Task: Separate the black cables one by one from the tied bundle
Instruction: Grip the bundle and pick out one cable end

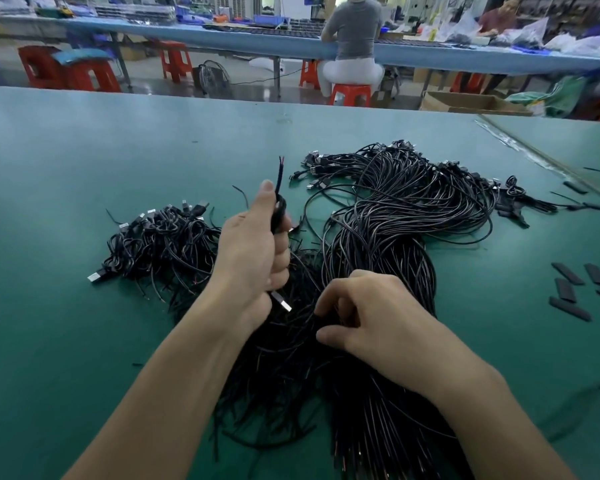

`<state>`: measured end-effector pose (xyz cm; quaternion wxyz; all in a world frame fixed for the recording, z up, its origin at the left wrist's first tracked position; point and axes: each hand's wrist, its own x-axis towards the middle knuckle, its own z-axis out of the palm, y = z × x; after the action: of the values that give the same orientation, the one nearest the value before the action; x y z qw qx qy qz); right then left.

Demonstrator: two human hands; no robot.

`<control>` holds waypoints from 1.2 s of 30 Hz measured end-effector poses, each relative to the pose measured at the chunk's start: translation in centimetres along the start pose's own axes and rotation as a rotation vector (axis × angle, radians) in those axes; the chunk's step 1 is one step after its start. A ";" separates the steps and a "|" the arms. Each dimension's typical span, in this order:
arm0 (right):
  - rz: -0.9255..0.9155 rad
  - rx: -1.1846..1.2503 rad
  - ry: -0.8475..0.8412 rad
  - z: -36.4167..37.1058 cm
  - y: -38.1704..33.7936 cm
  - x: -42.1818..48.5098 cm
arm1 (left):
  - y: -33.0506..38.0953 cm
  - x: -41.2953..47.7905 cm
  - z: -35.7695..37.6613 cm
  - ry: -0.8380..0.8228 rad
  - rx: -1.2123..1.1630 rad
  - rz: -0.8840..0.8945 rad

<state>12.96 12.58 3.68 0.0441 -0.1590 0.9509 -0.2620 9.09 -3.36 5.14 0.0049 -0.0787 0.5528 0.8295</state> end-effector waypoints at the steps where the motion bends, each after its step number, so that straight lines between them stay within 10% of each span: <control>1: -0.018 -0.020 -0.014 0.2 -0.2 -0.1 | 0.0 -0.1 0.1 -0.005 -0.006 -0.010; 27: -0.100 0.021 0.132 0.5 -0.9 -0.1 | 0.0 -1.0 0.8 -0.075 0.071 -0.013; 36: 0.110 0.384 0.733 -3.4 1.8 0.1 | 0.4 -2.1 1.4 -0.229 0.136 0.135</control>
<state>11.85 15.66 5.69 -0.2546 0.0067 0.8446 -0.4709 10.95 -2.01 6.32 0.0172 0.0543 0.6076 0.7922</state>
